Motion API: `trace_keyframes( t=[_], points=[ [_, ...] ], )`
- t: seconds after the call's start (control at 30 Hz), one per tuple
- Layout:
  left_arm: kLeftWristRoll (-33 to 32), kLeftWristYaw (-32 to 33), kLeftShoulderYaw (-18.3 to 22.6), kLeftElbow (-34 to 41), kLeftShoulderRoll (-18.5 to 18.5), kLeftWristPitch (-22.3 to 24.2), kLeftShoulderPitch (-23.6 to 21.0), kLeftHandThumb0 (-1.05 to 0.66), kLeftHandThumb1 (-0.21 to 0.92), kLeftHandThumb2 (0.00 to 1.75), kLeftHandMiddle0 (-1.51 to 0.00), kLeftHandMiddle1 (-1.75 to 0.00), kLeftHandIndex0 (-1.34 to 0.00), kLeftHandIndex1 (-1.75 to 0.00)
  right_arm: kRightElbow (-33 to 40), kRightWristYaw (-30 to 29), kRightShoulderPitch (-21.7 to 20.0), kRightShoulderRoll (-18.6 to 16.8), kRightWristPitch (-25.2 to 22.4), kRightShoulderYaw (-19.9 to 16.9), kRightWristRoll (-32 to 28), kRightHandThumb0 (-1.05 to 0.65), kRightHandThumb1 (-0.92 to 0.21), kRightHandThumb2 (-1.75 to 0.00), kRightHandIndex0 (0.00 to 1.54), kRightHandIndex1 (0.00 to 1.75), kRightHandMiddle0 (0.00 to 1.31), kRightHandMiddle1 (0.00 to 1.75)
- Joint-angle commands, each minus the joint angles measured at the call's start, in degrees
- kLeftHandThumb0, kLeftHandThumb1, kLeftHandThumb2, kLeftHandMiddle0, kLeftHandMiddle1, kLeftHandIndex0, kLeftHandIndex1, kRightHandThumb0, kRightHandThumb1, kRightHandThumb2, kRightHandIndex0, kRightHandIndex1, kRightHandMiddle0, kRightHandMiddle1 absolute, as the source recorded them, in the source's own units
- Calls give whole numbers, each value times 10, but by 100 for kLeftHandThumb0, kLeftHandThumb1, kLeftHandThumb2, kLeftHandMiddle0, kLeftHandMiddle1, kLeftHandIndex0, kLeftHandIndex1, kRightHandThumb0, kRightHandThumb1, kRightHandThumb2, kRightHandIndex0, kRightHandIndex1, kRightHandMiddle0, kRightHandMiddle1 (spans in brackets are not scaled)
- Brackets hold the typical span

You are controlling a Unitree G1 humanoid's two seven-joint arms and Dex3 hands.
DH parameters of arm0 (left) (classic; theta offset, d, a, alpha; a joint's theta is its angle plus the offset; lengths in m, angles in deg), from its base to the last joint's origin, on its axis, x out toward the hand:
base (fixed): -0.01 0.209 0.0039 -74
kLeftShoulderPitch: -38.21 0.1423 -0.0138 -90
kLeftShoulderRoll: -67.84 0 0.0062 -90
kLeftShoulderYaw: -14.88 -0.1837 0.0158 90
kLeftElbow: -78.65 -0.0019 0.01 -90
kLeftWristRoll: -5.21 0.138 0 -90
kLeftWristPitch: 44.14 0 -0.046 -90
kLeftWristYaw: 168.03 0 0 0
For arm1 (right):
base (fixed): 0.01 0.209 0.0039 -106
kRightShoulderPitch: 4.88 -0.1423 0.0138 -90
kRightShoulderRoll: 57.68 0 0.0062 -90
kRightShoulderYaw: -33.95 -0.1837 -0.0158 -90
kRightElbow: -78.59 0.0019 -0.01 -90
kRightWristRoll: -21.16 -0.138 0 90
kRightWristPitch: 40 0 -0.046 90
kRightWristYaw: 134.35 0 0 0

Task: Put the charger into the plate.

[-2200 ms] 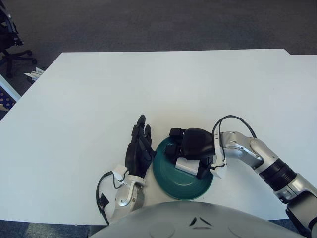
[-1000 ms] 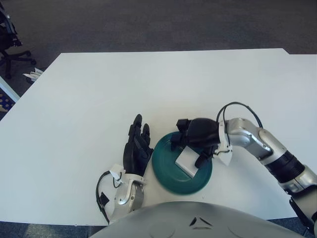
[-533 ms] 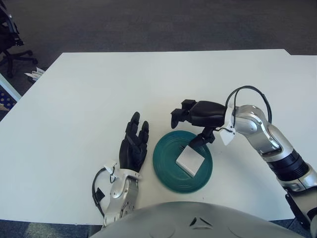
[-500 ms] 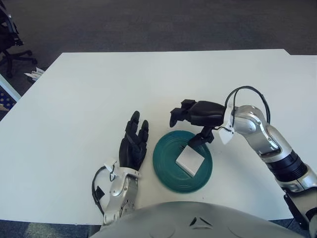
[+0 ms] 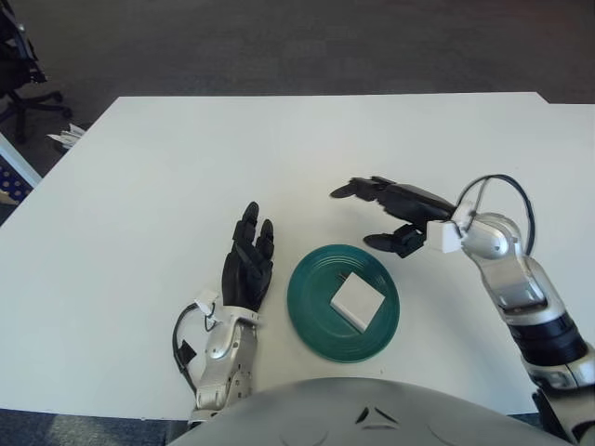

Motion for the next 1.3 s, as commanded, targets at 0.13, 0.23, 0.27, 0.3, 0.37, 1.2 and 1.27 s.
trace_keyframes(
  t=[0.13,0.23,0.27,0.3,0.37,1.2,1.27],
  points=[
    [80,7,5,-2,20,-11,20,-105,92,102,-10,0,-11,-79,-103,-81,38,-115,-11,-83,-129,-105,-92,-93,18,1,0,55],
    [100,11,16,-15,25,-16,19,-105,92,102,-9,0,-16,-85,-163,-78,50,-118,28,-81,-122,-105,-92,-93,20,2,0,55],
    [102,11,18,-16,25,-17,20,-105,92,102,-9,0,-17,-86,-173,-77,54,-118,38,-78,-119,-105,-92,-94,19,1,0,53],
    [103,11,20,-15,25,-17,20,-105,92,102,-9,0,-18,-86,-181,-76,59,-119,47,-76,-117,-104,-92,-94,19,1,0,52],
    [103,8,24,-15,24,-16,21,-105,92,103,-9,0,-18,-87,-191,-77,62,-120,60,-73,-115,-104,-92,-95,19,1,0,49],
    [-31,-84,71,-36,0,-1,25,-105,92,102,-25,-1,-9,-86,-212,-130,99,-136,129,-46,-86,-97,-92,-100,21,0,0,51],
    [-29,-82,71,-34,2,8,27,-105,92,103,-24,0,-5,-83,-216,-136,100,-140,134,-46,-87,-96,-92,-99,22,0,0,54]
  ],
)
